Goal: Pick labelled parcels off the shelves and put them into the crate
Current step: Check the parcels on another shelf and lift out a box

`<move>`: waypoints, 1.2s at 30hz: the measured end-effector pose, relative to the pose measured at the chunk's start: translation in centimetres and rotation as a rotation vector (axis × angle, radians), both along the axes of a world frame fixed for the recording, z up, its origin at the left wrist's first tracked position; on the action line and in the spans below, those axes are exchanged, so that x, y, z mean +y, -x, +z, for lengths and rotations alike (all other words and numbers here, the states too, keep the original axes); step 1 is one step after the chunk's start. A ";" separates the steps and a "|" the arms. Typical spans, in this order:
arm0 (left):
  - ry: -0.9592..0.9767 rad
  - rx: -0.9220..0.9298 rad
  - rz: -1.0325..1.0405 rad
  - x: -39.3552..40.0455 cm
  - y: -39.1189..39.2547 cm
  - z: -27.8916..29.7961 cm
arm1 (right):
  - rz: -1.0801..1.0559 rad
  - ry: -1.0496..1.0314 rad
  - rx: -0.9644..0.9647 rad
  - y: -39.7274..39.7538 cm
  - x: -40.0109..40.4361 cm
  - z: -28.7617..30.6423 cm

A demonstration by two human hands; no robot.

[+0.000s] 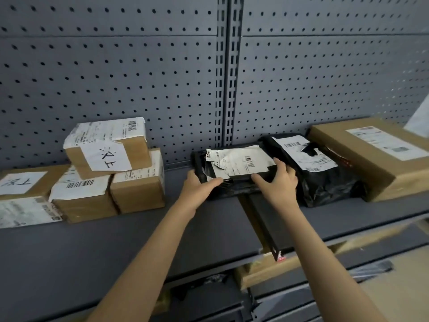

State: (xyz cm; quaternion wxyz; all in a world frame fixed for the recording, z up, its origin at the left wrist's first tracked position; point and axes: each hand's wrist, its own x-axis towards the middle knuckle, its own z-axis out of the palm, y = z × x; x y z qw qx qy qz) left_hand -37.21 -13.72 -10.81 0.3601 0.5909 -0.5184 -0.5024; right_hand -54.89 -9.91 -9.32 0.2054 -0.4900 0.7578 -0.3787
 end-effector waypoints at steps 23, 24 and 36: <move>0.473 -0.032 0.381 0.3 -0.6 3.0 | 0.123 0.326 -0.468 1.0 -3.8 2.1; 0.483 -0.008 0.391 0.3 -0.4 2.9 | 0.131 0.348 -0.478 1.2 -3.4 2.4; 0.259 0.288 0.336 1.1 1.3 0.7 | 0.263 0.582 -0.147 1.4 1.7 6.7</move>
